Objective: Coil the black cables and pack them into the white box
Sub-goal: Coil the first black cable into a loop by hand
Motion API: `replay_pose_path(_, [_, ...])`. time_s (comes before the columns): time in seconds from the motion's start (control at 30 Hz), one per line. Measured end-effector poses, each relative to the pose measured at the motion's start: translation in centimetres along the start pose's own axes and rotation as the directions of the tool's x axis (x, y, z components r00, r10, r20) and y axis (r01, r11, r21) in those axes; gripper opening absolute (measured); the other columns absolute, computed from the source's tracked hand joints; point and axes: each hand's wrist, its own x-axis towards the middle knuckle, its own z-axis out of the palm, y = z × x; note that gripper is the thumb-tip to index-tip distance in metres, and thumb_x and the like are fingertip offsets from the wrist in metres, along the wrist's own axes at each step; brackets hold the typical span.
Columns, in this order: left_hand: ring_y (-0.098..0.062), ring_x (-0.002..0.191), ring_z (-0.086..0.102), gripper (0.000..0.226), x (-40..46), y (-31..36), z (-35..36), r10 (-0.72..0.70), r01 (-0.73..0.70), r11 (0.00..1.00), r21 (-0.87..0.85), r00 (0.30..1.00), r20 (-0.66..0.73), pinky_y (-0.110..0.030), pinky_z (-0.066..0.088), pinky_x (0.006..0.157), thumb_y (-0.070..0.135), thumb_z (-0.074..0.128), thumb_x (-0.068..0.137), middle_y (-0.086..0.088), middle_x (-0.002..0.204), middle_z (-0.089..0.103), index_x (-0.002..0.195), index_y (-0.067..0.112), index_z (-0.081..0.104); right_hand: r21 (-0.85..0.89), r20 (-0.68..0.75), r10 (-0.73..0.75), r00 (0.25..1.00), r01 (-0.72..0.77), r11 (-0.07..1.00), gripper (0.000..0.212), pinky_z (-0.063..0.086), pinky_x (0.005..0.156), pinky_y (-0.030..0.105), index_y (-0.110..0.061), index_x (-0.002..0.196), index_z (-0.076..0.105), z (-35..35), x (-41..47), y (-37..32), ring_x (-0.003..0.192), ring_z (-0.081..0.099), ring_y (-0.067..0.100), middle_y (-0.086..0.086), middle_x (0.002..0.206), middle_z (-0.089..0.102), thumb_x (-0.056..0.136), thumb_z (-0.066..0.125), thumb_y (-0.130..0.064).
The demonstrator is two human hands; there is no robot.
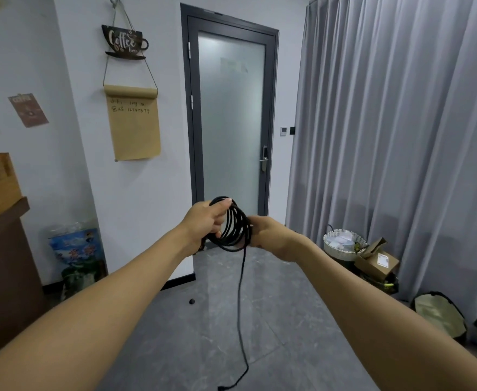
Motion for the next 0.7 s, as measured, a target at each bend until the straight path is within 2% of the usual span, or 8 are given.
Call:
replay_pose_path(0.07, [-0.005,0.037,0.023,0.037,-0.2,0.1,-0.8,-0.006,0.004,0.999,-0.048,0.999,-0.046,-0.02,0.034,0.045,0.026,0.051,0.097,0.012,0.044,0.027,0.064,0.021,0.036,0.131,0.058,0.065,0.996,-0.072,0.989,0.029,0.053,0.088,0.031,0.003,0.115,0.056,0.2,-0.3,0.8,0.082,0.064,0.019,0.012,0.088,0.065,0.087,0.052,0.006])
replay_pose_path(0.13, [-0.004,0.035,0.023,0.035,-0.4,0.0,-1.5,-0.018,0.008,0.995,-0.097,0.994,-0.104,-0.019,0.035,0.043,0.025,0.051,0.097,0.012,0.043,0.028,0.065,0.02,0.037,0.146,0.053,0.103,0.993,-0.11,0.983,0.015,0.053,0.073,0.025,0.0,0.103,0.061,0.1,-0.7,1.4,0.067,0.056,0.016,0.006,0.074,0.056,0.093,0.053,-0.006])
replay_pose_path(0.2, [-0.004,0.033,0.024,0.032,-0.3,-0.2,-2.1,-0.028,0.006,0.992,-0.128,0.986,-0.167,-0.018,0.035,0.042,0.024,0.051,0.097,0.013,0.041,0.028,0.068,0.02,0.038,0.136,-0.053,0.099,0.994,-0.091,0.987,0.016,0.051,0.066,0.023,-0.003,0.091,0.064,-0.3,-0.7,2.0,0.061,0.047,0.014,0.004,0.068,0.049,0.094,0.054,-0.015])
replay_pose_path(0.33, [-0.005,0.032,0.026,0.035,-0.1,-0.8,-3.7,-0.054,-0.006,0.985,-0.174,0.938,-0.341,-0.024,0.034,0.049,0.025,0.053,0.096,0.012,0.039,0.032,0.064,0.019,0.039,0.056,-0.257,0.051,0.965,-0.038,0.998,0.021,0.039,0.054,0.023,-0.008,0.076,0.063,-1.5,-0.6,2.9,0.054,0.04,0.013,0.004,0.062,0.047,0.094,0.055,-0.014])
replay_pose_path(0.47, [-0.005,0.029,0.029,0.036,0.0,-1.5,-5.4,-0.078,-0.023,0.982,-0.187,0.854,-0.514,-0.026,0.033,0.051,0.026,0.054,0.095,0.009,0.04,0.035,0.063,0.015,0.04,-0.152,-0.434,-0.028,0.901,-0.043,0.987,0.014,0.032,0.048,0.018,-0.011,0.079,0.061,-2.2,-1.0,4.3,0.05,0.042,0.012,-0.001,0.057,0.052,0.093,0.055,-0.012])
replay_pose_path(0.53, [-0.006,0.029,0.032,0.039,0.2,-1.9,-5.9,-0.058,-0.018,0.991,-0.136,0.84,-0.54,-0.026,0.032,0.055,0.029,0.053,0.095,0.008,0.039,0.036,0.062,0.015,0.038,-0.235,-0.485,-0.075,0.871,-0.048,0.971,0.012,0.037,0.05,0.02,-0.014,0.081,0.061,-2.1,-1.0,4.5,0.055,0.048,0.014,-0.001,0.058,0.054,0.092,0.055,-0.011])
replay_pose_path(0.6, [-0.009,0.034,0.034,0.041,0.4,-2.2,-5.8,-0.015,-0.029,0.997,-0.072,0.839,-0.543,-0.028,0.033,0.056,0.031,0.051,0.096,0.003,0.047,0.037,0.061,0.015,0.037,-0.425,-0.45,-0.143,0.881,-0.071,0.903,0.015,0.046,0.061,0.026,-0.016,0.084,0.066,-1.5,-1.1,3.9,0.065,0.057,0.018,-0.002,0.065,0.06,0.091,0.054,-0.012])
replay_pose_path(0.7, [-0.013,0.043,0.034,0.04,0.6,-2.2,-5.0,0.07,-0.035,0.996,0.077,0.854,-0.515,-0.027,0.032,0.053,0.032,0.047,0.098,-0.001,0.056,0.035,0.064,0.015,0.035,-0.715,-0.252,-0.237,0.938,-0.015,0.699,0.019,0.054,0.072,0.034,-0.015,0.092,0.071,-0.1,-1.1,1.7,0.08,0.062,0.021,0.001,0.085,0.07,0.09,0.053,-0.016])
